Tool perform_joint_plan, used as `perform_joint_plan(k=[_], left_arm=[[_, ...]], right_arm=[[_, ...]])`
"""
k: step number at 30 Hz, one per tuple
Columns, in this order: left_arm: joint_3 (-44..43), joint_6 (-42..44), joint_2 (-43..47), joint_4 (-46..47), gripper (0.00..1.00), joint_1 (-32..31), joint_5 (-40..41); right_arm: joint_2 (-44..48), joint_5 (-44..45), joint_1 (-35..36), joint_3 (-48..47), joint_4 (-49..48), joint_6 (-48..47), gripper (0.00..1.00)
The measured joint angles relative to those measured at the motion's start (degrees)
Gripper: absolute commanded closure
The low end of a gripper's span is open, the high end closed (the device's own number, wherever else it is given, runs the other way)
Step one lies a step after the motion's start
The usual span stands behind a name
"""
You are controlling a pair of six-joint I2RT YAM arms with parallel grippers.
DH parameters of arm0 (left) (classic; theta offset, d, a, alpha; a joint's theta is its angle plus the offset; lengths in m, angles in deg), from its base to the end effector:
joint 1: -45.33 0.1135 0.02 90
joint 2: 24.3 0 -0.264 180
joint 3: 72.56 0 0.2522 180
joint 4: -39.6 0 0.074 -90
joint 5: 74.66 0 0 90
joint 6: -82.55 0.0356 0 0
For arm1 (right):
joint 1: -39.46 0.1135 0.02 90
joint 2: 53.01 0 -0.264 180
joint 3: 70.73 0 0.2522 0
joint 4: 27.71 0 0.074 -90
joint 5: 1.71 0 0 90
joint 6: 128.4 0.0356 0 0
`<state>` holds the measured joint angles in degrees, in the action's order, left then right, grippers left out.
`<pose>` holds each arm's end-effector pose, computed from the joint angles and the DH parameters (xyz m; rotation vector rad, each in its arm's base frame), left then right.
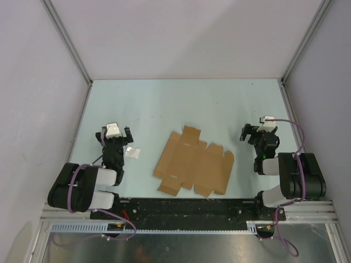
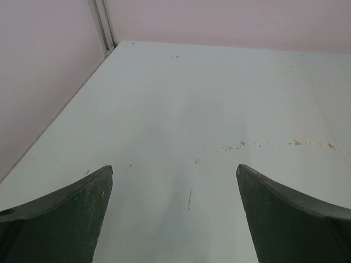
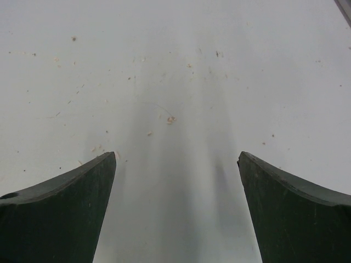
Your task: Fold the paper box
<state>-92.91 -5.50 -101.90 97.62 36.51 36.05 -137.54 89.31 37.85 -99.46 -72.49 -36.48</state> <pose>0.2065 -0.0193 0.1607 -0.1390 1.5550 0.1868 0.2441 -0.0075 0.1468 0.0672 1.7618 -0.0118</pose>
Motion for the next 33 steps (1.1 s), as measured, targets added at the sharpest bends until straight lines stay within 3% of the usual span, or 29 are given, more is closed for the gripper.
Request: perform_joint_plan(k=[4,10,18,26,33], left_arm=[[0.0,0.1,3.0,-2.5,0.00,-0.5,0.9],[-4.7,-0.1,14.0,-13.5,0.01,-4.3,7.7],[-16.9,-9.3,20.5,-36.9,0.00,-6.5,10.9],[-25.9,-19.1,24.7,-57.9,0.01,-6.8,9.7],[-29.2,-24.2,25.1,-67.8,0.01,-6.8,2.0]], right_arm=[[1.2,1.9,0.0,-2.9,6.8,1.0,0.00],[7.4,9.0,0.1,-11.5,19.6,4.7,0.00],[13.5,11.9,0.2,-24.0,41.9,12.2,0.00],[16.1,-1.2,-3.5,-28.8,55.1,17.2,0.00],[14.5,-11.8,-5.6,-32.9,62.6,19.1,0.01]])
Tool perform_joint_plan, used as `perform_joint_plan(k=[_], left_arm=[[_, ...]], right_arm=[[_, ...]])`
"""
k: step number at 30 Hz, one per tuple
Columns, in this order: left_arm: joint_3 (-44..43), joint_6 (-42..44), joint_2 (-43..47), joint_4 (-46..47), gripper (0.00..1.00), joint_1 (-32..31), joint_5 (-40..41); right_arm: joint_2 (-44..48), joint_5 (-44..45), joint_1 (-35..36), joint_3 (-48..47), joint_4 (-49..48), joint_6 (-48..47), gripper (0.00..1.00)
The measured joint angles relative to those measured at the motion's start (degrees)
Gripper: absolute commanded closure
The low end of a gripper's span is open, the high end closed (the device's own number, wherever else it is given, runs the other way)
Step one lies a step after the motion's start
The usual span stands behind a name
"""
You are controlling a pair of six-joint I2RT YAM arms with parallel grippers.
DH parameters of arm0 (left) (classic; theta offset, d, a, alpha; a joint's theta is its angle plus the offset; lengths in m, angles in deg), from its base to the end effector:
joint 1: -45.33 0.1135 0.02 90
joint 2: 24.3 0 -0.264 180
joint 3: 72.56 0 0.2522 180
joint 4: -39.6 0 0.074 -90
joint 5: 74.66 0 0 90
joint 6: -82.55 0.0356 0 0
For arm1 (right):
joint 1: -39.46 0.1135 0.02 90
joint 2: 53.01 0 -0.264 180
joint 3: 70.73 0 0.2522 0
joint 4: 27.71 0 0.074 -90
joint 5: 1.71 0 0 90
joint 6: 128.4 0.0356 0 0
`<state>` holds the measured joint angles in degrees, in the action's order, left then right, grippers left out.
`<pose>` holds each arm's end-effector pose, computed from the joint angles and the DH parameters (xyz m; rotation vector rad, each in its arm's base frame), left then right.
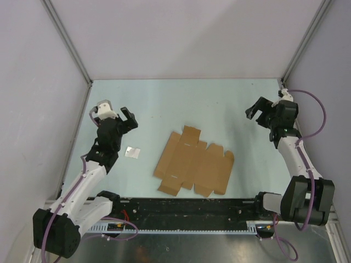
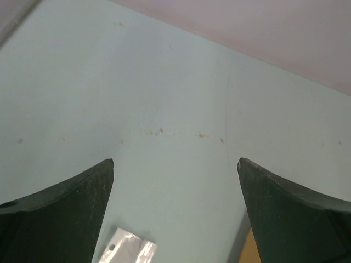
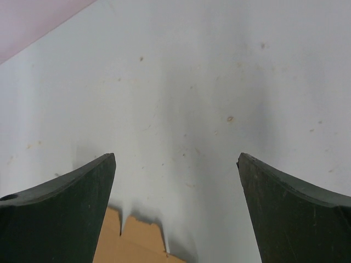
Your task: Fold the paper box
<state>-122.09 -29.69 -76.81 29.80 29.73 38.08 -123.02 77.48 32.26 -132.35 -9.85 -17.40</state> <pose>0.2111 -0.0447 0.2862 -0.3831 1.7361 -0.1206 0.2756 -0.0281 0.2766 0.3794 2.0016 0.3430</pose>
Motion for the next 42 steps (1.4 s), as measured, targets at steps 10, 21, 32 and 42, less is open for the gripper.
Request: perform_joint_plan(k=[10,21,32,42], left_arm=[[0.5,-5.9,3.6,-7.3,0.00,-1.9,-15.4],[6.3,-10.4,5.4,-10.1,0.00,-15.1,-18.6],[7.1,-10.8,9.5,-12.3,0.00,-15.8,-20.0],[7.2,-10.8,9.5,-13.6,0.00,-15.8,-21.1]], right_arm=[[-3.0,-7.6,9.6,-0.5,1.7,-5.9,0.01],[-16.5,-16.3,21.8,-4.7,-9.0,-12.8,0.05],[-32.3,-26.8,22.9,-16.3,-13.5,-18.6,0.15],[-39.0,-30.2,26.4,-26.5,-4.0,-33.5,0.04]])
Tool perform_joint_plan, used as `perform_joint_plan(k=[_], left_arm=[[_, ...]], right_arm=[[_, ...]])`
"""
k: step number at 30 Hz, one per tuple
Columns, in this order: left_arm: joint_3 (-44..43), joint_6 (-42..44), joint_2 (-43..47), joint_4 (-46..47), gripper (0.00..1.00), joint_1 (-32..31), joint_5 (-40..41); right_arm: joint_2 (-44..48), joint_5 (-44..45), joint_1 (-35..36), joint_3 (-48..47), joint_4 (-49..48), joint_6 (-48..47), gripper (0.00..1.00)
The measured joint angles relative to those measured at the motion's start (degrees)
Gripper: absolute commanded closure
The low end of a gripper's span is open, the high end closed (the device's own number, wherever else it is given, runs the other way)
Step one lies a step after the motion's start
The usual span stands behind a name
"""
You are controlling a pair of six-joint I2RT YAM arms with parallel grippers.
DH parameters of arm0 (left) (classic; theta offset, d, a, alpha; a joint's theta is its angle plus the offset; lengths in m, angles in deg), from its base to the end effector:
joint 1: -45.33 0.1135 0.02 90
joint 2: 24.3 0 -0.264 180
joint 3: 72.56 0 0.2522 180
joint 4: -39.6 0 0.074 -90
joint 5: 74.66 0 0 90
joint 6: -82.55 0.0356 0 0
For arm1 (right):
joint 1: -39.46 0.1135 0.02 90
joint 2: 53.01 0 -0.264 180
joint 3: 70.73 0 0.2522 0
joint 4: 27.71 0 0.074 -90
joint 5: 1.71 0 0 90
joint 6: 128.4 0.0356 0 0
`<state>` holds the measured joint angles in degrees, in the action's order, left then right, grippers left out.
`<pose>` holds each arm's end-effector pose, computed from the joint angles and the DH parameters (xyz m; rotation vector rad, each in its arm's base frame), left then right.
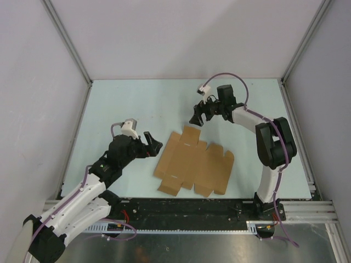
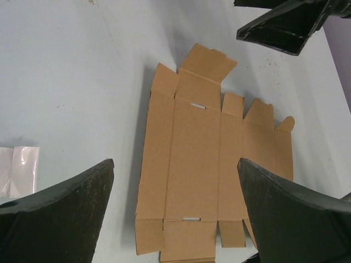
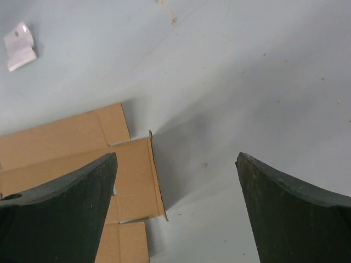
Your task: Fold the paper box
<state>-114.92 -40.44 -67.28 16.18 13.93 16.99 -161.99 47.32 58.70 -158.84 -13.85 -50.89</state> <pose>0.1534 -0.0925 0.2461 -0.0478 2.0577 -0.6865 0.3930 0.1619 0.2158 -0.9620 1.8936 0.8416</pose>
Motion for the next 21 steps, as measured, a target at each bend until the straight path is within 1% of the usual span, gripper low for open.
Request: perform_joint_plan(k=[4,8,11,12,20,21], left_arm=[[0.0,0.0,0.0,-0.1,0.00,0.0,-0.4],[0.0,0.0,0.0,-0.2,0.00,0.0,-0.4],[0.0,0.0,0.0,-0.4,0.00,0.0,-0.4],[0.0,0.0,0.0,-0.4,0.00,0.0,-0.4],[0.0,-0.1,0.1,-0.4,0.00,0.0,-0.4],[0.1,-0.1,0.3,-0.4,0.00,0.0,-0.4]], right_arm=[[-1.9,0.6,1.3,-2.1,5.5,-5.5,0.07],[-3.2,0.7,2.2,-2.2,8.4,-8.0,0.12],[-4.0,1.1,3.0,-2.2,10.3,-9.3,0.19],[-4.1,1.3,3.3,-2.2,10.8,-9.7,0.23],[-5.7,3.5,5.5,-2.8,13.0,-10.7,0.36],[-5.9,3.7,5.7,-3.0,13.0,-10.7,0.40]])
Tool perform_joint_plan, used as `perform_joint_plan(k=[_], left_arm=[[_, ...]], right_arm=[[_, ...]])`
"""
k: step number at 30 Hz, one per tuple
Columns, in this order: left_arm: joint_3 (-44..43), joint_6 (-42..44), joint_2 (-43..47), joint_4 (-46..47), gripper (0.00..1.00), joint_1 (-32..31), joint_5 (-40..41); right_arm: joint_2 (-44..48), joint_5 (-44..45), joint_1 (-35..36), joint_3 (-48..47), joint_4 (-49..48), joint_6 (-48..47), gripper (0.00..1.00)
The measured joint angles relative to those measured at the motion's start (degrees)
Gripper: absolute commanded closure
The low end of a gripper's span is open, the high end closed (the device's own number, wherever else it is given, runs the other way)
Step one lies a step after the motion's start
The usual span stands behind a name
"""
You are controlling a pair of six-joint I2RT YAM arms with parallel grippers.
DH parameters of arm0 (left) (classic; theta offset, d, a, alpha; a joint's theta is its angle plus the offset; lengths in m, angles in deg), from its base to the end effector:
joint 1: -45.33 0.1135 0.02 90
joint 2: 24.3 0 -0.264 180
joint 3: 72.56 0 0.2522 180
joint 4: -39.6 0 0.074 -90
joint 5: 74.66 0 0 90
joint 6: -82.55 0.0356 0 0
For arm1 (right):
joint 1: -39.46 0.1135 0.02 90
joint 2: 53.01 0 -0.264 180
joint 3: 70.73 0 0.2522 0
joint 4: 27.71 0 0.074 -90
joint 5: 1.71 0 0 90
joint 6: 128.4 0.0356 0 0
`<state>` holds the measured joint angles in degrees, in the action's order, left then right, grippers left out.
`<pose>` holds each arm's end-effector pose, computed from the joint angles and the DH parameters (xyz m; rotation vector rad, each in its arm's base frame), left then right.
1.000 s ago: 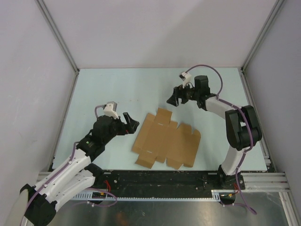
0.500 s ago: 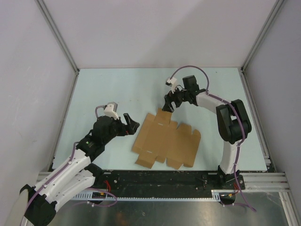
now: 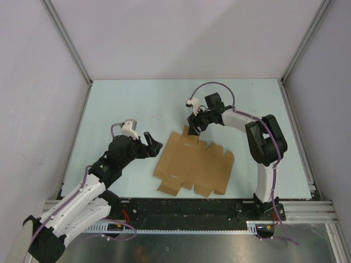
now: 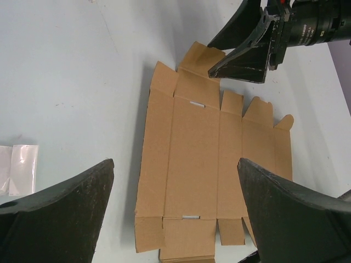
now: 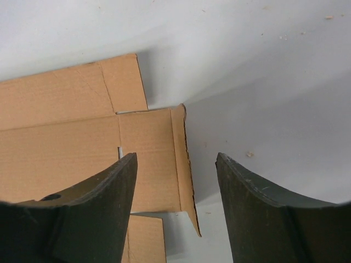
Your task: Fold the paper box
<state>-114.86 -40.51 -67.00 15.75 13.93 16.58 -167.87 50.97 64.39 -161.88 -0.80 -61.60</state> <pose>0.1524 -0.0921 0.2458 -0.0443 2.0631 -0.6924 0.3779 0.1995 0.1725 -1.2180 2.0306 0.8065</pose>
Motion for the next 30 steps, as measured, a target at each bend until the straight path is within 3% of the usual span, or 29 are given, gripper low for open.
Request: perform_joint_plan(k=[9,18,20,23,30], left_arm=[[0.8,-0.2,0.7,-0.3,0.00,0.0,-0.6],[1.1,-0.6,0.8,-0.4,0.00,0.0,-1.6],[1.4,-0.6,0.9,-0.4,0.00,0.0,-1.6],[1.6,-0.6,1.1,-0.4,0.00,0.0,-1.6],[1.6,-0.6,1.2,-0.4,0.00,0.0,-1.6]], right_arm=[[-0.1,1.6,0.2,-1.0,2.0,0.1,0.61],[-0.1,3.5,0.9,-1.0,4.5,0.3,0.74],[-0.1,3.6,1.0,-1.0,4.7,0.5,0.85],[-0.1,3.6,1.0,-1.0,4.9,1.2,0.92],[-0.1,6.3,0.1,-1.0,4.8,7.6,0.98]])
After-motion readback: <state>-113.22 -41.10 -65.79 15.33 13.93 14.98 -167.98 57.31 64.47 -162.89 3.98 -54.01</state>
